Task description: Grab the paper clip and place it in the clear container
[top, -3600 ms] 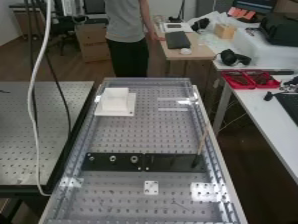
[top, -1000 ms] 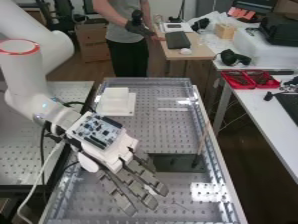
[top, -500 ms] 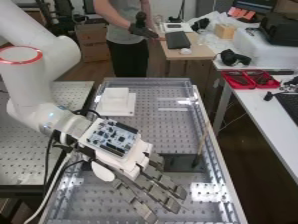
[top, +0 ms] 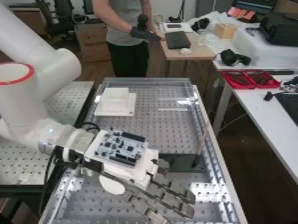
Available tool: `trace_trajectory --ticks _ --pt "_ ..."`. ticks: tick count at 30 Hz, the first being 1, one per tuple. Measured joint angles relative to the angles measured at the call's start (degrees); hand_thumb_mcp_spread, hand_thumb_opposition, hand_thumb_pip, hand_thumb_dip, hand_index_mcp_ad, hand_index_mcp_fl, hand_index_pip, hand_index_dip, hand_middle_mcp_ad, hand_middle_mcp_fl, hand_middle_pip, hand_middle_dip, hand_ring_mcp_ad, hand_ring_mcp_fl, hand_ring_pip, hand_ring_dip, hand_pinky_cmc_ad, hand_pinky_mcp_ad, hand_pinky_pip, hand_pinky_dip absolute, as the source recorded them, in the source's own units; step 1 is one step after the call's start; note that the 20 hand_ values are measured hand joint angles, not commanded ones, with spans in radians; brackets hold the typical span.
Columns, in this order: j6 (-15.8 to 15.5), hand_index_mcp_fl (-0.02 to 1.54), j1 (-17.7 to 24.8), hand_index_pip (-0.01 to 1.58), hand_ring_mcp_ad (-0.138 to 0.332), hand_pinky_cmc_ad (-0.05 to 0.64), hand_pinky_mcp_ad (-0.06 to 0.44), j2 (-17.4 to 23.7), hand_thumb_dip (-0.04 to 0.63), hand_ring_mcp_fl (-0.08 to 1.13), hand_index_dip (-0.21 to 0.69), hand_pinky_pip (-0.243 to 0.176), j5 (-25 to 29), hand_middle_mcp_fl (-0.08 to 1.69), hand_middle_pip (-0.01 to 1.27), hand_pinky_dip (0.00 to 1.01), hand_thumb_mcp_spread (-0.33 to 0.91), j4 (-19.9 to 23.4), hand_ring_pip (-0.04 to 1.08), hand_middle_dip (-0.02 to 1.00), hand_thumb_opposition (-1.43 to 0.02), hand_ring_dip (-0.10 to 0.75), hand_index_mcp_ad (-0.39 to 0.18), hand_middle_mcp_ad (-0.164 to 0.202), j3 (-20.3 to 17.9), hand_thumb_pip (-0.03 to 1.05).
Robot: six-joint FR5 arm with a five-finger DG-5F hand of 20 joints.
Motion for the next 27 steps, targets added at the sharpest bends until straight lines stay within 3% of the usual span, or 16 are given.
trace_trajectory --ticks 10,27 --pt "-1.6 0.34 -1.3 1.46 0.115 0.332 0.265 -1.5 0.243 0.00 0.183 -0.026 -4.8 0.12 0.14 0.20 0.59 -1.3 0.10 0.17 -0.87 0.087 -0.239 0.073 1.6 0.52" --pt "-2.6 0.40 -2.1 1.51 0.117 0.332 0.265 -3.2 0.239 0.00 0.183 -0.026 -7.9 0.13 0.14 0.20 0.60 -3.2 0.10 0.19 -0.88 0.089 -0.257 0.075 4.0 0.52"
